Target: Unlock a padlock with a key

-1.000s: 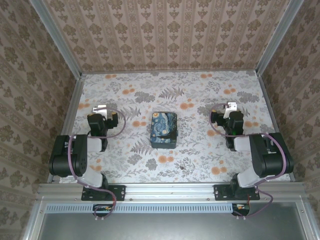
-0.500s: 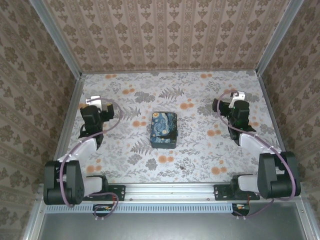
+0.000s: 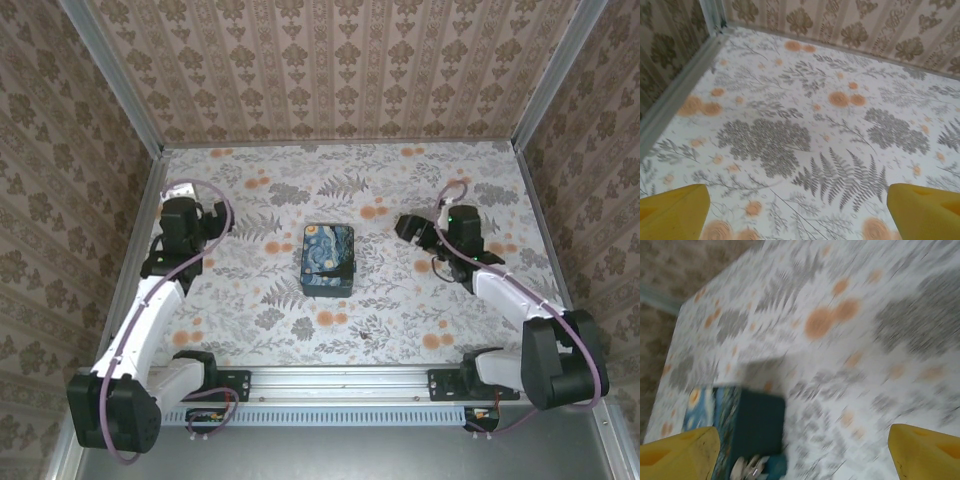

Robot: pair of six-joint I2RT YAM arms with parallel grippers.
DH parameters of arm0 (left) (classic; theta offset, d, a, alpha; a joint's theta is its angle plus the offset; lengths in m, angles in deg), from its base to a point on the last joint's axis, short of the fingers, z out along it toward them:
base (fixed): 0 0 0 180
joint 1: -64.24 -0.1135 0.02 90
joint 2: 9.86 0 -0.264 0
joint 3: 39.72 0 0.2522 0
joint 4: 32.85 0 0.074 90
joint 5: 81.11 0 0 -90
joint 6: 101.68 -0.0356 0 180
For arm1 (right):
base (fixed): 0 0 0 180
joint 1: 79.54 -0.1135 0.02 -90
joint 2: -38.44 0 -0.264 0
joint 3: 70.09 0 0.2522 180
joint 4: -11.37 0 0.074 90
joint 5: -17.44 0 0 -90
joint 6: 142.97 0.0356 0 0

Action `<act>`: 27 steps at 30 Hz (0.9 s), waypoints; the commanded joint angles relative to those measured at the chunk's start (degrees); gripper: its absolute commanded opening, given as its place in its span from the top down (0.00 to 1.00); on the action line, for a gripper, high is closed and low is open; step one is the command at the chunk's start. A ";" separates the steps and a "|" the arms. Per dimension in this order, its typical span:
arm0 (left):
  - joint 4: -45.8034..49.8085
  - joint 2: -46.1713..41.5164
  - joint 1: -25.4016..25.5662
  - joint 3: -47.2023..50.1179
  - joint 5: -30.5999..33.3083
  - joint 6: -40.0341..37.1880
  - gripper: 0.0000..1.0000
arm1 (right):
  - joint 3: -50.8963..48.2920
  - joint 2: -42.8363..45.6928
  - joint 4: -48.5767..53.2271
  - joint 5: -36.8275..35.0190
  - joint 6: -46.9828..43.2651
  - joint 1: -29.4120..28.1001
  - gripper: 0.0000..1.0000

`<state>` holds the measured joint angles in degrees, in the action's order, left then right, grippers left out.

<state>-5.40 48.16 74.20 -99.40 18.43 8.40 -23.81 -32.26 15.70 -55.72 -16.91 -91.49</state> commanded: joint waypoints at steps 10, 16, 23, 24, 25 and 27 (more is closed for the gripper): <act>10.71 0.94 3.66 -4.27 -5.15 8.38 0.00 | -11.15 1.00 -5.98 -10.28 17.90 -21.23 0.12; 10.05 1.30 5.03 -3.09 -5.85 10.01 0.00 | -5.00 -4.37 -6.58 -14.41 20.36 -29.73 0.12; 9.56 2.02 6.17 -2.25 -6.89 11.89 0.00 | 5.50 -17.61 -14.38 -10.05 25.20 -36.38 0.12; 9.51 2.14 6.33 -2.10 -6.99 12.15 0.00 | 7.64 -20.34 -16.71 -8.62 25.90 -37.05 0.12; 9.42 2.10 6.48 -1.91 -7.17 12.44 0.00 | 10.11 -22.93 -18.65 -7.07 26.57 -37.63 0.12; 9.48 1.94 6.74 -1.51 -7.60 13.02 0.00 | 14.26 -27.83 -22.05 -4.84 28.03 -38.06 0.12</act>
<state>3.89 50.14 80.41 -101.76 12.07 19.37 -14.41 -55.41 1.54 -64.79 7.52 -128.71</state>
